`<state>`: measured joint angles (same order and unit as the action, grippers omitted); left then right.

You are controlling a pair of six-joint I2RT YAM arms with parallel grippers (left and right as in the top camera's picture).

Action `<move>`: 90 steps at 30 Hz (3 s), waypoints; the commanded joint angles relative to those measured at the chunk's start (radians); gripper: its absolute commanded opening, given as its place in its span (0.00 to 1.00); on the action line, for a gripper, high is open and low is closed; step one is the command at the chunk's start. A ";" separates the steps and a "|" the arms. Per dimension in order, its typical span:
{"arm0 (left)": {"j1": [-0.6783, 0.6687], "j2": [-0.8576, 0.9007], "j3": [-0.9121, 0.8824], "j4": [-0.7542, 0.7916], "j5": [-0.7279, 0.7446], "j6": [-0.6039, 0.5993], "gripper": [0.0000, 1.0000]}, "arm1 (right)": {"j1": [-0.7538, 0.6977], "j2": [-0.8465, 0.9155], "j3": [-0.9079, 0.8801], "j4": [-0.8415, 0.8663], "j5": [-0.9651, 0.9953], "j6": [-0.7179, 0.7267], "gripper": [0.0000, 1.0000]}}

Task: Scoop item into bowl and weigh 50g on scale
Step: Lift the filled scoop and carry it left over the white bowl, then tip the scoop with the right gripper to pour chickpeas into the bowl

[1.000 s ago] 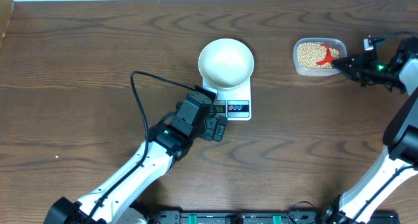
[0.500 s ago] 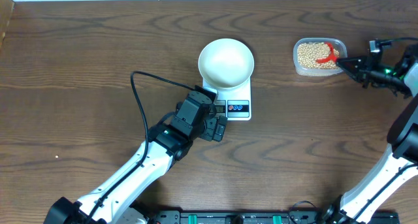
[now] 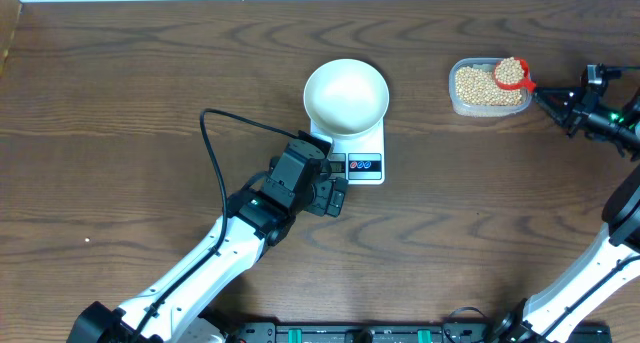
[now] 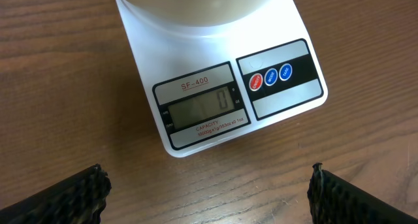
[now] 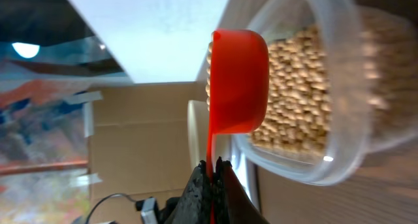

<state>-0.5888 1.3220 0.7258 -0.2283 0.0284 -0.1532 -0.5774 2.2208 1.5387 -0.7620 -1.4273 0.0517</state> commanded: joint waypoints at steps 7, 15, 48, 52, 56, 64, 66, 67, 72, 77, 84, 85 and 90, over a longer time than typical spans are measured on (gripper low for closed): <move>0.005 -0.003 -0.004 -0.002 0.005 0.006 0.99 | 0.027 0.014 -0.005 -0.001 -0.135 -0.037 0.01; 0.005 -0.003 -0.004 -0.002 0.006 0.007 0.99 | 0.123 0.013 0.010 0.007 -0.135 -0.022 0.01; 0.005 -0.003 -0.004 -0.002 0.005 0.007 0.99 | 0.597 -0.020 0.185 0.011 0.057 0.135 0.01; 0.005 -0.003 -0.004 -0.002 0.005 0.006 0.99 | 0.626 -0.020 0.185 0.011 0.125 0.134 0.01; 0.005 -0.003 -0.004 -0.002 0.005 0.006 0.99 | 0.658 -0.020 0.189 0.014 0.183 0.130 0.01; 0.005 -0.003 -0.004 -0.002 0.005 0.007 0.99 | 0.724 -0.072 0.237 0.003 0.395 0.117 0.01; 0.005 -0.003 -0.004 -0.002 0.005 0.006 0.99 | 0.732 -0.091 0.246 -0.006 0.440 0.116 0.01; 0.005 -0.003 -0.004 -0.002 0.005 0.006 0.99 | 0.735 -0.098 0.249 -0.012 0.461 0.115 0.01; 0.005 -0.003 -0.004 -0.002 0.005 0.007 0.99 | 0.752 -0.131 0.251 -0.030 0.548 0.111 0.01; 0.005 -0.003 -0.004 -0.002 0.006 0.006 0.99 | 0.787 -0.153 0.253 -0.056 0.663 0.096 0.01; 0.005 -0.003 -0.004 -0.002 0.005 0.007 0.99 | 0.835 -0.183 0.254 -0.076 0.774 0.085 0.01; 0.005 -0.003 -0.004 -0.002 0.005 0.006 0.99 | 0.840 -0.184 0.254 -0.076 0.775 0.085 0.01; 0.005 -0.003 -0.004 -0.002 0.005 0.006 0.99 | 0.848 -0.198 0.255 -0.076 0.776 0.078 0.01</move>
<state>-0.5888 1.3220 0.7258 -0.2283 0.0284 -0.1532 0.2695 2.0769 1.7683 -0.8379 -0.6636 0.1520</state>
